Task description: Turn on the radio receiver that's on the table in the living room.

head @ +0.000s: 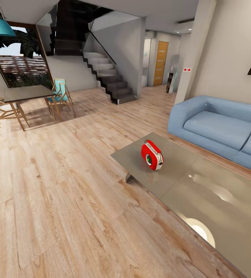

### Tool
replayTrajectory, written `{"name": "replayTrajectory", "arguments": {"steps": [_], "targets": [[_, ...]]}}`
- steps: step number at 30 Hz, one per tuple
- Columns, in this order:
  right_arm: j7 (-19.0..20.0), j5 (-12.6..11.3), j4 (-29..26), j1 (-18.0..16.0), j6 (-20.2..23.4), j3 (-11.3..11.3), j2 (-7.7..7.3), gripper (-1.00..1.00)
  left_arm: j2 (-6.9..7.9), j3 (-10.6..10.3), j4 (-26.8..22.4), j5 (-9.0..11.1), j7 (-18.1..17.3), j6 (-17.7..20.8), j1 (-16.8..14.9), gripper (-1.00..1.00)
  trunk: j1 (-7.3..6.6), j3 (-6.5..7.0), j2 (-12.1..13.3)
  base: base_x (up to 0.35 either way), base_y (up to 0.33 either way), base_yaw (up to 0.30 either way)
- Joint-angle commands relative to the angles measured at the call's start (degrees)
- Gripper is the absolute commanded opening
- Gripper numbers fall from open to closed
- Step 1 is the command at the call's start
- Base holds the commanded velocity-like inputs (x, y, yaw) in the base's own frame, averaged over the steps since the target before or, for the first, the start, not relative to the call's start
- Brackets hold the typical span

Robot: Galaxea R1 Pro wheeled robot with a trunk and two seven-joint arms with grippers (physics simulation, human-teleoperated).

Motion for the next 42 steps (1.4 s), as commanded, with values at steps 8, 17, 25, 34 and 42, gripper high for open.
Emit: {"name": "replayTrajectory", "arguments": {"steps": [8,17,25,34,42], "targets": [[0.02,-0.05,-0.26,0.0,-12.64,0.0,1.76,1.0,0.0,0.01,0.0,0.0,0.0,0.0,0.01,-1.0,0.0,0.0,0.0,0.0,0.0,0.0],[-0.01,-0.02,-0.26,0.0,-14.11,0.0,1.79,1.0,0.0,0.0,0.0,0.0,0.0,0.0,0.01,-1.0,0.0,0.0,0.0,0.0,0.0,0.0],[0.0,-0.02,-0.26,0.0,-14.15,0.0,1.79,1.0,0.0,0.0,0.0,0.0,0.0,0.0,0.01,-1.0,0.0,0.0,0.0,0.0,0.0,0.0],[0.03,-0.02,-0.26,0.0,-14.15,0.0,1.79,1.0,0.0,0.02,0.0,0.0,0.0,0.0,0.01,-1.0,0.0,0.0,0.0,0.0,0.0,0.0],[0.02,-0.02,-0.26,0.0,-14.15,0.0,1.79,1.0,0.0,0.0,0.0,0.0,0.0,0.0,0.01,-1.0,0.0,0.0,0.0,0.0,0.0,0.0]]}}
